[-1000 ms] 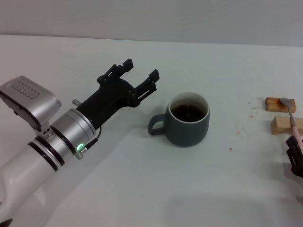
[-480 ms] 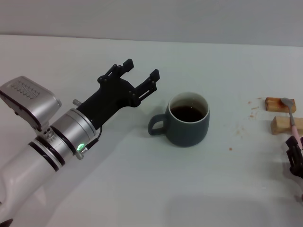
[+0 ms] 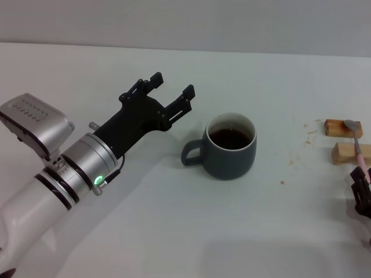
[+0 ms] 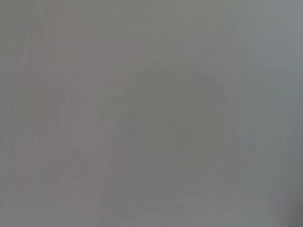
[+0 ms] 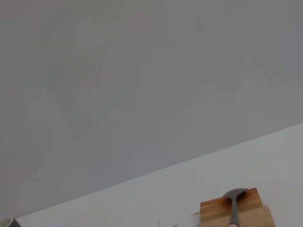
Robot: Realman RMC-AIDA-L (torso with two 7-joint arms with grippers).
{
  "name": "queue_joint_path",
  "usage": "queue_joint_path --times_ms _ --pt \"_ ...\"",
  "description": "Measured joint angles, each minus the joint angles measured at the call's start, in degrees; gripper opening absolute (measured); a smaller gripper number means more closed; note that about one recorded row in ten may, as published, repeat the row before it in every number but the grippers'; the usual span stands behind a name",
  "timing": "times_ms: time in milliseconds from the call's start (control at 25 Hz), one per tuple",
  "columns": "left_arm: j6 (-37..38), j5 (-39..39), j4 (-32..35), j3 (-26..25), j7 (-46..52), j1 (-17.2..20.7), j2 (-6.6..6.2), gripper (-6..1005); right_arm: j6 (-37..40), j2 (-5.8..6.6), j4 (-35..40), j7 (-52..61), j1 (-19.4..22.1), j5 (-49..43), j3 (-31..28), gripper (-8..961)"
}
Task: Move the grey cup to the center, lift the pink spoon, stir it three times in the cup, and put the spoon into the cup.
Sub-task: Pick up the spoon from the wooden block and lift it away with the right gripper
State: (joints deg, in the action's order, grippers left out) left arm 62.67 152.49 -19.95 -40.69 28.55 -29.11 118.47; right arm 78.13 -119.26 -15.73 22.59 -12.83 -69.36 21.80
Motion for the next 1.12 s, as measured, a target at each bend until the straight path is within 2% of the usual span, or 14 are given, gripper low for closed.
queue_joint_path --times_ms 1120 --pt "0.0 -0.2 0.4 -0.3 0.0 0.0 0.00 813 -1.0 -0.09 0.2 0.1 -0.4 0.6 -0.8 242"
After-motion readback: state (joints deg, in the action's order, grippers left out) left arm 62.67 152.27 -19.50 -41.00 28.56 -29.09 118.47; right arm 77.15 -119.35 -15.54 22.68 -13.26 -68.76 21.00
